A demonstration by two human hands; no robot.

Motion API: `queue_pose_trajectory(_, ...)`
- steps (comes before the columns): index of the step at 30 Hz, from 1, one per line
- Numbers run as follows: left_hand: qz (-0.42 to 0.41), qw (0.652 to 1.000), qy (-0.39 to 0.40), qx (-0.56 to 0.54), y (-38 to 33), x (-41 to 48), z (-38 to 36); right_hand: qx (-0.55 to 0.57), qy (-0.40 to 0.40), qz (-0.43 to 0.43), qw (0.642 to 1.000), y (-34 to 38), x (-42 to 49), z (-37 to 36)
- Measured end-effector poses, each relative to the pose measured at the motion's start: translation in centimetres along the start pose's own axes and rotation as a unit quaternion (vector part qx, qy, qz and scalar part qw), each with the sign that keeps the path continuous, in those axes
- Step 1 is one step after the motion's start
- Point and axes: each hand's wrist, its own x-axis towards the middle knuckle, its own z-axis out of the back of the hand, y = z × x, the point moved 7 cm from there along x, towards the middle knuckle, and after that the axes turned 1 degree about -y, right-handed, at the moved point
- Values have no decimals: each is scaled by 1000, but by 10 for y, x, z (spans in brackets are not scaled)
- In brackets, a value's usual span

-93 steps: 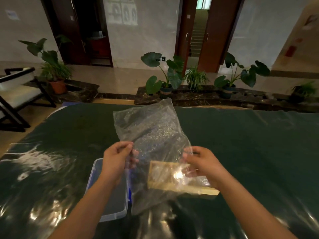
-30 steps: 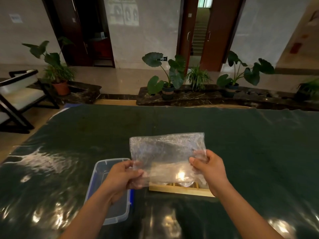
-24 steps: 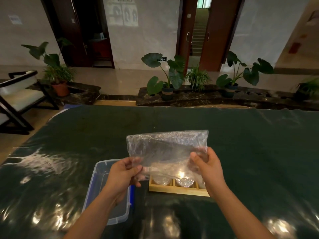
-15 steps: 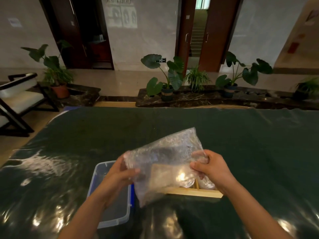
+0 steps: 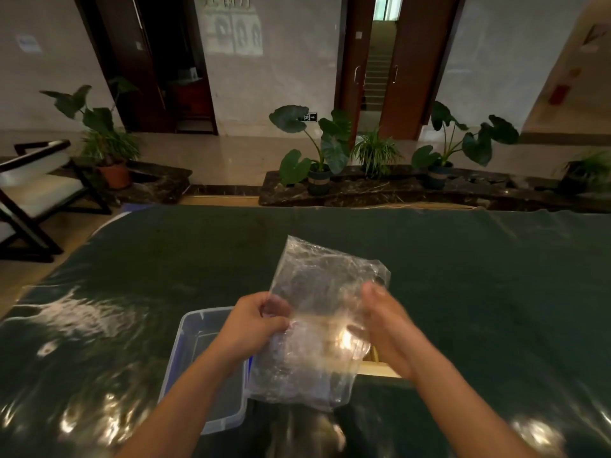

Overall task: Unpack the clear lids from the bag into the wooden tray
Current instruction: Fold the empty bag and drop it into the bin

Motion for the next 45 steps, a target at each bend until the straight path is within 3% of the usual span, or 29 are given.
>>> queue_pose_trajectory(3, 4, 998, -21, -58, 0, -1, -4, -35, -6, -25, 999, -25, -2, -14)
queue_pose_trajectory(6, 66, 976, -4, -206, 10, -3, -5, 36, -12, -34, 999, -27, -6, -7)
queue_pose_trajectory(8, 91, 965, 34, -244, 17, -7, -6, 70, 11, -32, 997, -23, -8, -2)
queue_pose_trajectory(12, 76, 969, 77, -222, 22, -12, -2, 42, 11, -30, 999, -20, -9, 4)
queue_pose_trajectory(16, 50, 984, 52, -165, 20, -12, 3, 49, 16, -26, 998, -18, -9, 6)
queue_pose_trajectory(20, 55, 975, 49, -211, 16, -16, -1, 19, -1, 22, 1000, -13, -6, 6)
queue_pose_trajectory(25, 120, 933, 20, -339, 27, -19, -15, -12, 7, 127, 992, -3, -11, -6)
queue_pose_trajectory(28, 171, 889, 52, -421, 32, -18, -21, -118, 3, 199, 973, 6, -15, -8)
queue_pose_trajectory(33, 118, 951, 119, -258, 24, -20, -25, -186, -9, 246, 951, 14, -14, -5)
queue_pose_trajectory(36, 91, 964, 102, -227, 28, -14, -23, -164, -8, 198, 966, 5, -9, 2)
queue_pose_trajectory(39, 43, 975, 41, -212, 24, -8, -14, -15, 25, 97, 995, -10, -2, 14)
queue_pose_trajectory(41, 9, 984, 26, -177, 21, -8, -13, 94, 47, 27, 994, -18, -3, 14)
queue_pose_trajectory(43, -19, 991, 19, -131, 19, -9, -14, 20, -7, -4, 1000, -23, -3, 16)
queue_pose_trajectory(45, -48, 994, 11, -96, 17, -9, -16, -126, -77, 42, 988, -17, -3, 15)
